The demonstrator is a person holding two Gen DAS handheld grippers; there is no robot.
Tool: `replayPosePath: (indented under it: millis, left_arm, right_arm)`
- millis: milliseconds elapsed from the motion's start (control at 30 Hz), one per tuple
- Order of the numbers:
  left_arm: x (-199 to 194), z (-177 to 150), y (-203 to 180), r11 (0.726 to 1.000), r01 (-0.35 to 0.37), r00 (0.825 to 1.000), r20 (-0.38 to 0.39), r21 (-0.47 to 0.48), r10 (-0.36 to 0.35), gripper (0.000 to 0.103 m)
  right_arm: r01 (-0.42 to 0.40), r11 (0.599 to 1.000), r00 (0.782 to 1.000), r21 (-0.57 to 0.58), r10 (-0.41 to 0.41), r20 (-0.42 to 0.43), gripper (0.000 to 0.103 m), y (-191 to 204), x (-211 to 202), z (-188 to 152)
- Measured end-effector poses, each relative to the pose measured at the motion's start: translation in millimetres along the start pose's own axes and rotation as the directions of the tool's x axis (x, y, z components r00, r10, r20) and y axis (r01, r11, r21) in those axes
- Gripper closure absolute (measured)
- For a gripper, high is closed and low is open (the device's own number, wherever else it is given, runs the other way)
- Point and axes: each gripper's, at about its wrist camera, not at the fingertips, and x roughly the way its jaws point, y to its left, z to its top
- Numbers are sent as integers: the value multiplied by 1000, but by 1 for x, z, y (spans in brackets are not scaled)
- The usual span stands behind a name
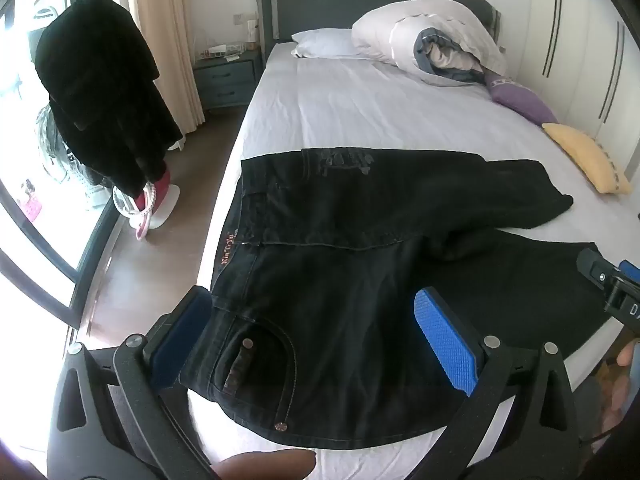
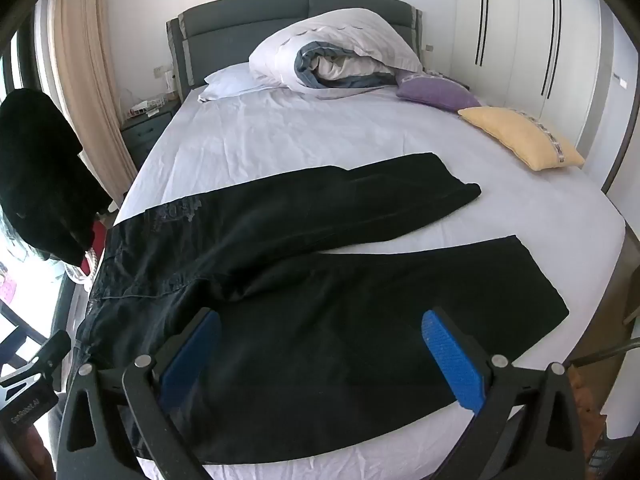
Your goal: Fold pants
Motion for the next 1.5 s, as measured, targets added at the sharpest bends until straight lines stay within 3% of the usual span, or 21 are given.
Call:
replayPosePath:
  millis: [1500]
  left_arm:
    - [11, -14, 3, 1000, -4, 1000, -24, -1, 4, 0]
  right_arm:
    - [22, 999, 1000, -26, -22, 5, 0, 4, 1, -4]
